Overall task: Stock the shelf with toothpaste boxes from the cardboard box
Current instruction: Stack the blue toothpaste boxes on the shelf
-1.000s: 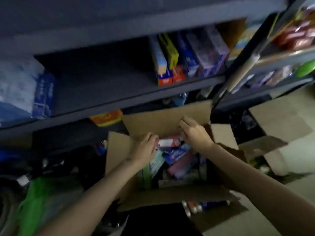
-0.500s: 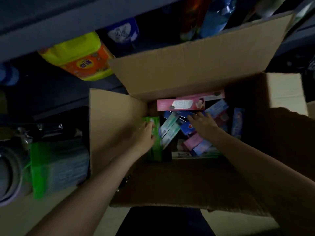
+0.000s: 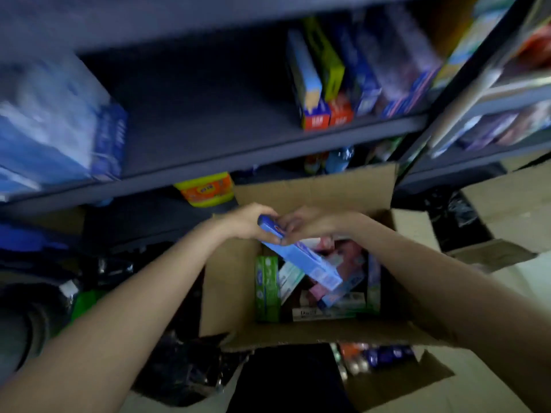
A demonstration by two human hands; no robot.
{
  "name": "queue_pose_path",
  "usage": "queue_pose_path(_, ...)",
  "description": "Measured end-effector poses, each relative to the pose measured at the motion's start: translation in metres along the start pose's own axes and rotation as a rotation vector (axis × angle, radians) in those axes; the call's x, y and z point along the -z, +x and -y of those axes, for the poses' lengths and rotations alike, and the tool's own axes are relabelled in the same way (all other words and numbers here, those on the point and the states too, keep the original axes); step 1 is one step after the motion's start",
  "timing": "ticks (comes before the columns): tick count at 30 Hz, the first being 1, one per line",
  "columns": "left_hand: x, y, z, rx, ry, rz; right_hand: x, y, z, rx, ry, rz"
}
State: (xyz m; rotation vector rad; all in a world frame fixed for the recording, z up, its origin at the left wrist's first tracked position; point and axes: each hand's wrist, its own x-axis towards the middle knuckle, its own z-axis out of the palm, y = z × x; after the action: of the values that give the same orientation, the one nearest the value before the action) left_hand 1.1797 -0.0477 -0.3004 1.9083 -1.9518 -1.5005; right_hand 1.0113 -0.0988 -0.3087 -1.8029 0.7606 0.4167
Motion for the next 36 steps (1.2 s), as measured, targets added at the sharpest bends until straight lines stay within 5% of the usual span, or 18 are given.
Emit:
queue_pose_path(4,0.089,-0.082,-0.04,-0.052,-0.196,-0.125,0.045,-0.049,0.081,-0.073,0.285,-0.076)
queue_pose_path(11,0.187,-0.179,-0.061,0.065,-0.79,-0.577,0.1,-0.124,0.196,0.06,0.076,-0.113)
queue_pose_path(16,0.211,-0.226,-0.085,0.009,-0.981,-0.471,0.124,-0.147,0.245,0.121,-0.189,-0.276)
queue_pose_path(20,0.225,-0.24,-0.095,-0.159,-0.728,-0.548,0.136,-0.147,0.261,0.12,-0.921,-0.783)
queue_pose_path(24,0.235,-0.235,-0.105,-0.222,0.047,-0.81,0.138,-0.147,0.273,0.017,-1.082,-1.134)
queue_pose_path(26,0.236,-0.232,-0.113,-0.291,0.377,-0.972,0.143,-0.148,0.274,0.01,-1.047,-1.125)
queue_pose_path(29,0.238,-0.232,-0.12,-0.38,0.523,-1.125,0.155,-0.149,0.268,0.109,-0.855,-0.959)
queue_pose_path(36,0.245,-0.222,-0.112,-0.314,0.627,-1.137,0.185,-0.16,0.268,0.195,-0.481,-0.672)
